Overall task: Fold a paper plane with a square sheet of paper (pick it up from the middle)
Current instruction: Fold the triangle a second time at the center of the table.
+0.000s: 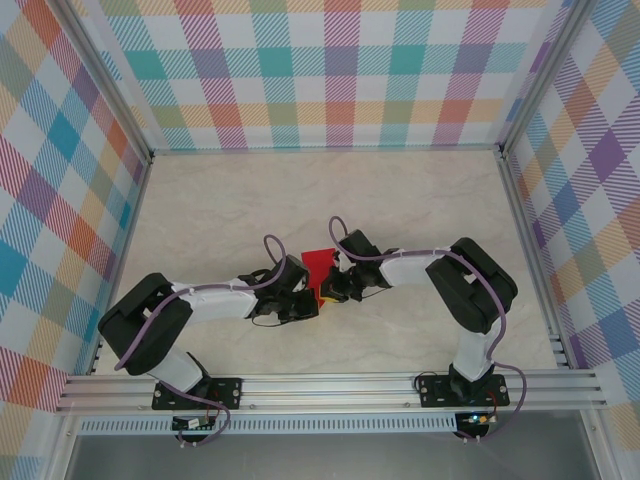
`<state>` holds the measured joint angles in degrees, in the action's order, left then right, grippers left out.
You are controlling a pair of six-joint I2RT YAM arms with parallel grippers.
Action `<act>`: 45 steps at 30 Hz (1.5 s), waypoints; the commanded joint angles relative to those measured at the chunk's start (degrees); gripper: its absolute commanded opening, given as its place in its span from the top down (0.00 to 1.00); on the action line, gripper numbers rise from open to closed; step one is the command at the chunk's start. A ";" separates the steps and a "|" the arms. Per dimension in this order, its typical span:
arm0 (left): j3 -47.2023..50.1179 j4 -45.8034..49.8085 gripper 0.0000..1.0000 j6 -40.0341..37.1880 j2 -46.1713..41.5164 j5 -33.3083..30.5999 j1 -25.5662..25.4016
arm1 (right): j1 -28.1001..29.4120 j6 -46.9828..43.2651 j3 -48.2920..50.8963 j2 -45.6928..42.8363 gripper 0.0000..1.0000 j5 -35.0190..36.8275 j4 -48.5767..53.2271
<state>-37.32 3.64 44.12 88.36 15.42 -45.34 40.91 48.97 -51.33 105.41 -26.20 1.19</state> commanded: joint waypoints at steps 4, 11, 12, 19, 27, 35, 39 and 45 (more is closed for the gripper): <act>1.02 3.65 0.96 0.24 2.43 -2.15 -1.02 | 0.06 -3.29 0.75 -3.27 0.96 3.84 4.70; 0.71 4.23 0.97 0.14 2.43 -2.58 -1.02 | 1.09 -5.01 1.67 -3.75 0.96 0.13 2.62; 0.67 4.27 0.97 0.09 2.43 -2.60 -1.00 | 1.34 -5.26 1.44 -3.50 0.96 -0.07 2.77; 0.50 4.62 0.99 0.18 1.74 -2.83 -1.05 | 2.94 -5.73 -0.43 -1.57 0.96 -0.90 2.94; 0.51 6.75 0.99 -0.31 0.46 -3.51 -0.98 | 2.50 -4.91 -1.32 0.89 0.97 4.78 6.57; 1.27 9.26 0.99 -0.43 1.15 -3.22 -0.98 | -1.57 -4.56 -1.48 0.97 0.97 5.89 5.04; 1.59 9.03 0.99 -0.28 1.86 -2.69 -1.04 | -3.98 -5.50 -1.93 1.32 0.97 6.49 5.40; 1.55 8.93 0.99 -0.52 1.99 -2.33 -0.98 | -8.71 -7.42 -2.37 1.82 0.97 7.37 6.53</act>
<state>-37.54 4.49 44.12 88.40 14.96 -45.36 35.29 43.81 -53.08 105.34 -24.93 5.32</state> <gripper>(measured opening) 0.044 0.045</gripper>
